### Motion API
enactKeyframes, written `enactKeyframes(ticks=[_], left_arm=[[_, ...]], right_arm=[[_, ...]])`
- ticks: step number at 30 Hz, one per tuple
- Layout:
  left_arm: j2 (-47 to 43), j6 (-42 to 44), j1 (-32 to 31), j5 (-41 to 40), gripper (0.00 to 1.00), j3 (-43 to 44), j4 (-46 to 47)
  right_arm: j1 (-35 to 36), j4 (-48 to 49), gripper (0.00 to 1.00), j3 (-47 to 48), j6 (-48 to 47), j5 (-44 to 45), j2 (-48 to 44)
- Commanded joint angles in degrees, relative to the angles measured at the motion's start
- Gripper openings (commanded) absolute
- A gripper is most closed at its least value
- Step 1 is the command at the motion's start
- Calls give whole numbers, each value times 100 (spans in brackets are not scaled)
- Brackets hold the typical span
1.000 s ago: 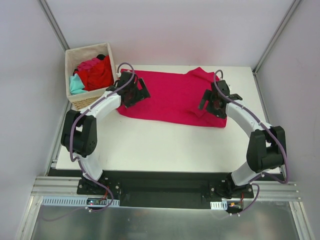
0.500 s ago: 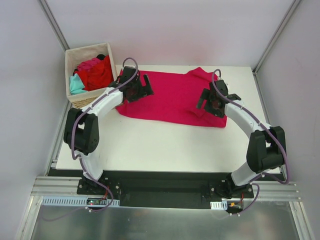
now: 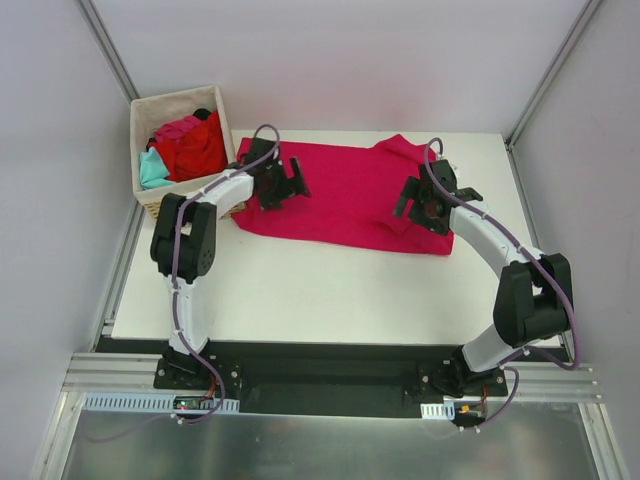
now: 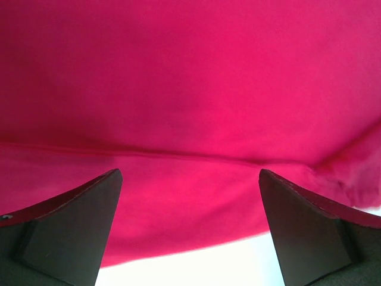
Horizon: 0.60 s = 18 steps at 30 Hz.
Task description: Fold and stack the t-shirts
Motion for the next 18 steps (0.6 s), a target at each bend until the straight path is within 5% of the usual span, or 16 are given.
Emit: enactKeyframes(ticks=[1, 11, 18], left_arm=[[-354, -103, 988, 184, 99, -376, 47], [-1197, 20, 2449, 317, 99, -1061, 56], [-1496, -146, 2459, 614, 99, -1097, 73]], right_arm=[[80, 64, 97, 171, -3, 97, -184], [335, 100, 97, 188, 6, 105, 9], [458, -23, 97, 171, -90, 316, -157]])
